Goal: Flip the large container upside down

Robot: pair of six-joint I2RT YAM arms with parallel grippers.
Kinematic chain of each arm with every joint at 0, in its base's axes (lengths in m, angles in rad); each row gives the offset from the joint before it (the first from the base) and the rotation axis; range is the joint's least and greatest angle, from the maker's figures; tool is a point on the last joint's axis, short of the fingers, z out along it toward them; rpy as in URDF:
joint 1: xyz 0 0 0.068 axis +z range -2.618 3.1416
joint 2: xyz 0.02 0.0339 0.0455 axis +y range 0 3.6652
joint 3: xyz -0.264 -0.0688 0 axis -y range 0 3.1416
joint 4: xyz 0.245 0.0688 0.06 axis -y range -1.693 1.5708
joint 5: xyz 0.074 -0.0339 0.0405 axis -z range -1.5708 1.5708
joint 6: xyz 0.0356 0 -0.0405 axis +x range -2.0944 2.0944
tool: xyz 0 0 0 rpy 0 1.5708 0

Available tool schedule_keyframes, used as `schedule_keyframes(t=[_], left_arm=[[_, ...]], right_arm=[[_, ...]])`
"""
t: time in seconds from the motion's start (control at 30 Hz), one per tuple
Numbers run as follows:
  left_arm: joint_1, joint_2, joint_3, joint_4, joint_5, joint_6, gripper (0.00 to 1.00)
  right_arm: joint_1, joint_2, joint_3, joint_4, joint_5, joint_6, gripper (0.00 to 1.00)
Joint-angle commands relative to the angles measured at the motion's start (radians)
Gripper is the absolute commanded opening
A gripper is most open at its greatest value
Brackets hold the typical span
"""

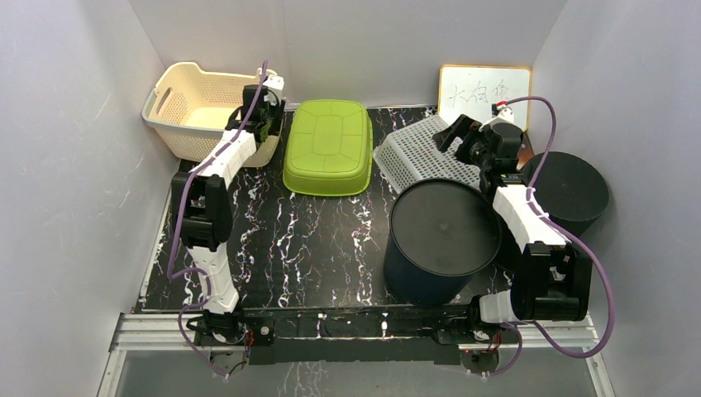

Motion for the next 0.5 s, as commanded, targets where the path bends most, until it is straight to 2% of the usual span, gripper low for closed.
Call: schedule_keyframes(t=[0.0, 0.33, 0.47], left_arm=[[0.019, -0.025, 0.043, -0.112, -0.048, -0.066, 0.0], [0.019, -0.18, 0.119, -0.155, -0.11, -0.097, 0.0], [0.019, -0.196, 0.136, -0.193, -0.119, -0.081, 0.0]], right_arm=[[-0.005, -0.021, 0.009, 0.064, 0.011, -0.003, 0.98], [-0.004, -0.041, 0.015, 0.055, 0.0, 0.009, 0.98], [-0.005, -0.055, 0.006, 0.057, -0.005, 0.014, 0.98]])
